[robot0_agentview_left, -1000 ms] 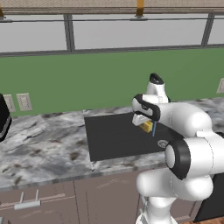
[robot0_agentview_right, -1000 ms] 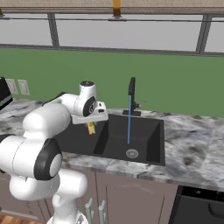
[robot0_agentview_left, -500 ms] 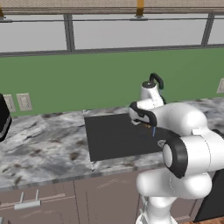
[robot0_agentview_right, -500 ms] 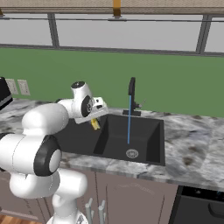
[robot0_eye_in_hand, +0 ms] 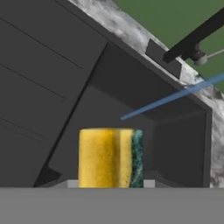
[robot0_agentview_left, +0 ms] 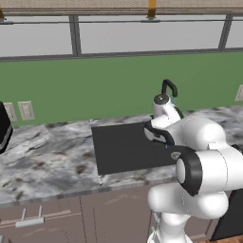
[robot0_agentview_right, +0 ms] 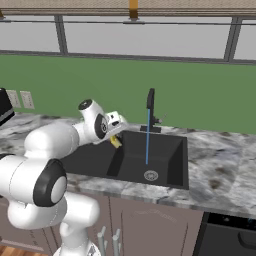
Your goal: Soak the sponge with water for a few seconds and then drop it inside the sink.
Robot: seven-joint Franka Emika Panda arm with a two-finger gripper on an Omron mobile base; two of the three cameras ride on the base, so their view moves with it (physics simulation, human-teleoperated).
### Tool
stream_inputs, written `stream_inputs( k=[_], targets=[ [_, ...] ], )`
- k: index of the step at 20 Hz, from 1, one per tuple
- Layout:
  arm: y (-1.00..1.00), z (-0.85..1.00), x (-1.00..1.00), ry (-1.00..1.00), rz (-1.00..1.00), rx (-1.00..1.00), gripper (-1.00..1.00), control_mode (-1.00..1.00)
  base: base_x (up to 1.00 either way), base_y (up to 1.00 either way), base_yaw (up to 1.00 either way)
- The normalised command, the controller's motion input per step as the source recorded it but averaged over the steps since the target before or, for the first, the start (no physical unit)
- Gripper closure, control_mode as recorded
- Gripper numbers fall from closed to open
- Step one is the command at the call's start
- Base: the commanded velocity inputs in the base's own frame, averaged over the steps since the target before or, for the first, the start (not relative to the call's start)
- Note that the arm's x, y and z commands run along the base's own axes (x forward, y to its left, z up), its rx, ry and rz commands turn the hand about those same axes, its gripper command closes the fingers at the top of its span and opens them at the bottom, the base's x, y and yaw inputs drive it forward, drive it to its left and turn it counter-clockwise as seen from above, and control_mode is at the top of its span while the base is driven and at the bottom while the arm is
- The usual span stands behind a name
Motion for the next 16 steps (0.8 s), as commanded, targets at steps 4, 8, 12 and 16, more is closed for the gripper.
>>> stream_inputs(
  k=[4, 8, 12, 16],
  targets=[
    [-0.16, 0.0, 0.08, -0.12, 0.0, -0.17, 1.0, -1.0, 0.0, 0.0, 0.0],
    [-0.09, 0.0, 0.07, -0.13, -0.04, -0.18, 1.0, -1.0, 0.0, 0.0, 0.0],
    [0.0, 0.0, 0.01, -0.15, -0.07, -0.16, 1.0, -1.0, 0.0, 0.0, 0.0],
    [0.0, 0.0, 0.0, -0.14, -0.08, -0.13, 1.0, -1.0, 0.0, 0.0, 0.0]
  ],
)
